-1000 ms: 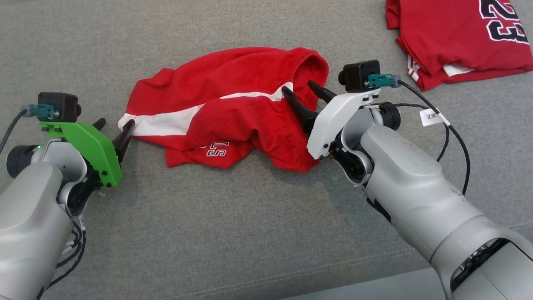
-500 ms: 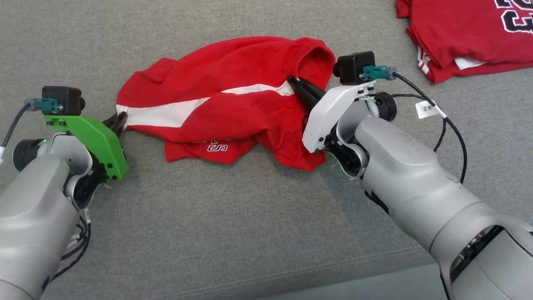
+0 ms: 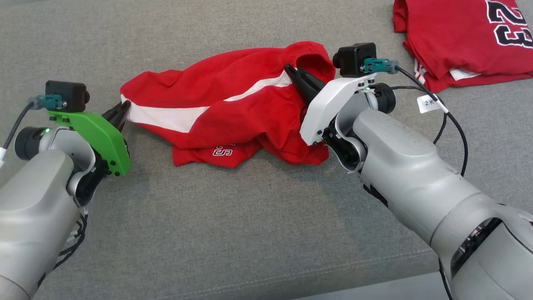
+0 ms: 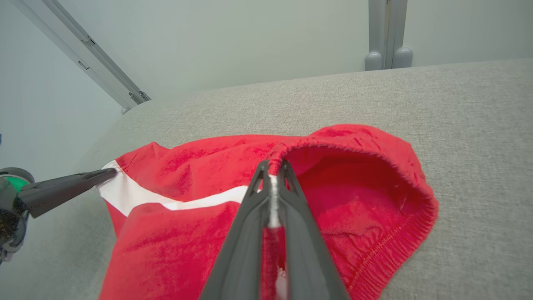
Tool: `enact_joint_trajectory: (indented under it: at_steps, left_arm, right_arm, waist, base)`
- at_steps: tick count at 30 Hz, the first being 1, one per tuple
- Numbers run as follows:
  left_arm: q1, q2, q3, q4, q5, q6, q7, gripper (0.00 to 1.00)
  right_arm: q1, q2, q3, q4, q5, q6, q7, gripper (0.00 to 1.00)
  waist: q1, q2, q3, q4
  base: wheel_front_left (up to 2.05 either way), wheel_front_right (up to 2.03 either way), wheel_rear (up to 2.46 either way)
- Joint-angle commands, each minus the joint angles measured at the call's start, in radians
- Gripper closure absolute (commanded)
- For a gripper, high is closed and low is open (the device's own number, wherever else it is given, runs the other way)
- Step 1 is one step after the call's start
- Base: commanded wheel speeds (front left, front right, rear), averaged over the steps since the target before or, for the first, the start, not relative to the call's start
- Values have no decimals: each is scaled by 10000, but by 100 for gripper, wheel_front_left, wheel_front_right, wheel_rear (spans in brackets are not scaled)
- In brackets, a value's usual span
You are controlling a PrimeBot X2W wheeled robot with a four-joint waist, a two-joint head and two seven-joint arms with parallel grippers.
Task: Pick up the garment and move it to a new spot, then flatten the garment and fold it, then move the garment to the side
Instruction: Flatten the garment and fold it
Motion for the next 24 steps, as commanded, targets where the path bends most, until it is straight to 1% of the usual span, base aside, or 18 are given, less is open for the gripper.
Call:
enact_joint_trajectory:
  at_steps: [1,5,8,11,14,17,20,24]
  left_arm:
    - [-309,102,-104,-131,45,-17,-227,100]
    - [-636,247,-409,-511,132,-17,-557,100]
    - [-1163,402,-524,-819,210,-17,-751,100]
    - [-1830,476,-430,-1097,107,-17,-872,100]
    - [-2826,612,-432,-1248,303,-17,-767,100]
    - [-4002,649,-364,-1248,472,-17,-598,100]
    - [-5310,580,-116,-1025,614,-16,-522,100]
    - [-6901,344,59,-472,858,-16,-482,100]
  right_arm:
    - [-120,-15,57,-51,169,0,-65,100]
    - [-251,-35,97,-228,559,0,153,100]
    - [-581,-329,64,-407,869,0,508,100]
    - [-1084,-527,-118,-588,1297,0,932,100]
    - [-1940,-767,-466,-701,1789,0,1443,100]
    - [-2977,-927,-770,-560,2108,0,2015,100]
    - [-4212,-985,-1045,-136,2249,0,2400,100]
    - [-5655,-913,-1146,694,2015,0,2451,100]
  waist:
    - [0,0,-127,64]
    - [0,0,-287,96]
    - [0,0,-317,100]
    - [0,0,-205,100]
    - [0,0,77,81]
    - [0,0,488,79]
    - [0,0,943,99]
    - [0,0,1303,145]
  base:
    - [0,0,0]
    - [0,0,0]
    - [0,0,0]
    - [0,0,0]
    - [0,0,0]
    - [0,0,0]
    - [0,0,0]
    - [0,0,0]
